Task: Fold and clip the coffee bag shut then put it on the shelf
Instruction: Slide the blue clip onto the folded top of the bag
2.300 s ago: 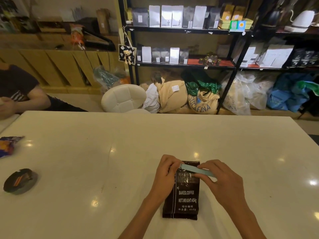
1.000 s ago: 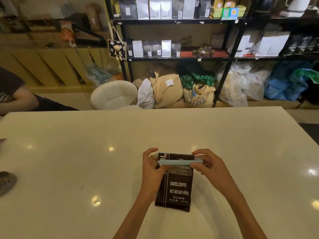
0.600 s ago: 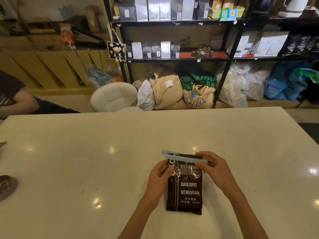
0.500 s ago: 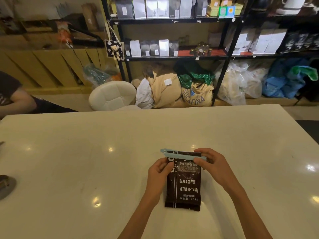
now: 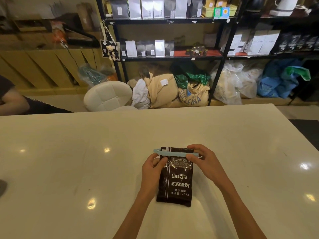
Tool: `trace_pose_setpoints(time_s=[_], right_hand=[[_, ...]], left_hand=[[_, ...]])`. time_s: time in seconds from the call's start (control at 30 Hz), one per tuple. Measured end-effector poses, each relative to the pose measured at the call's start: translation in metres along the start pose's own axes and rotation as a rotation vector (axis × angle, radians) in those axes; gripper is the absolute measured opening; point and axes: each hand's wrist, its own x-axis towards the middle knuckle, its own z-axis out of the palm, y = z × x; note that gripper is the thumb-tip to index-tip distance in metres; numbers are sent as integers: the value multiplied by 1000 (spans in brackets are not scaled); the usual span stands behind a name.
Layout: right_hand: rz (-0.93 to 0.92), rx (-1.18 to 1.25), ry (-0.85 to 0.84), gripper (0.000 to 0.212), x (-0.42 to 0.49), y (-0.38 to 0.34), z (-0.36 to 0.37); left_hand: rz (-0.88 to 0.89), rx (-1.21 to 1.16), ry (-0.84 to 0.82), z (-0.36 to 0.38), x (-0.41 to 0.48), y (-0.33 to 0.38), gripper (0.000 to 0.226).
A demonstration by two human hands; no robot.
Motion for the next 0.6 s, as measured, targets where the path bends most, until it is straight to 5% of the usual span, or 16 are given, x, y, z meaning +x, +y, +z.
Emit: trace_pose_setpoints(time_s=[0.37, 0.6], right_hand=[[40, 87, -75, 19, 12, 2, 4], [35, 112, -74, 20, 16, 5, 8]], left_hand=[[20, 22, 1, -2, 5, -3, 27], [-78, -141, -41, -1, 10, -3, 49]])
